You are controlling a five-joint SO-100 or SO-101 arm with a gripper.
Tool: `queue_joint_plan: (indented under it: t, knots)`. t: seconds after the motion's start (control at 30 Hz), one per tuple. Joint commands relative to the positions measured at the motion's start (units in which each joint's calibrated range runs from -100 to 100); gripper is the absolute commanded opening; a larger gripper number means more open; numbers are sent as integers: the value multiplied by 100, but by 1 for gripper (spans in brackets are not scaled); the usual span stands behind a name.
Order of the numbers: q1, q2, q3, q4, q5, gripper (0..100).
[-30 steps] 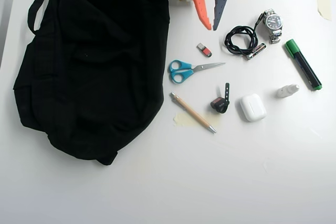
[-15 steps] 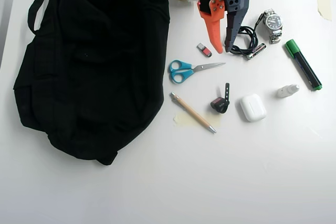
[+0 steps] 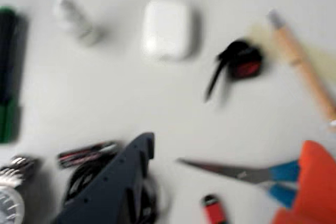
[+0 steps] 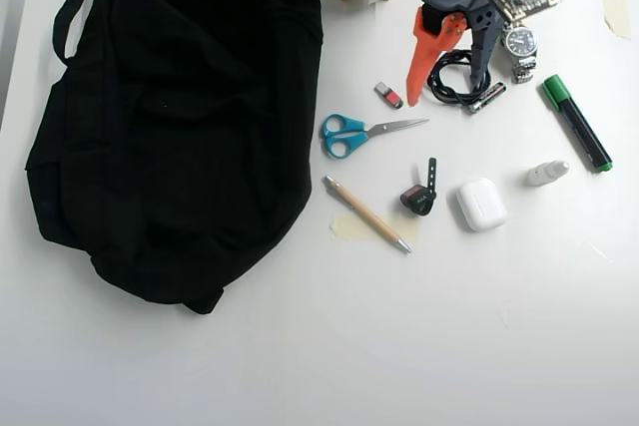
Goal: Put the black bike light into the black bag
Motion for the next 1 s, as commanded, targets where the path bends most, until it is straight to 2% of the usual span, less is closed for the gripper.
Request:
queue_joint_plan:
  t: [0.0, 0.33, 0.63, 0.97]
  knots:
    - [-293, -124, 6, 12, -198, 37]
    - [-652, -124, -3, -40, -214, 36]
    - [-570, -107, -57, -83, -214, 36]
    - [320, 482, 293, -1444, -151, 36]
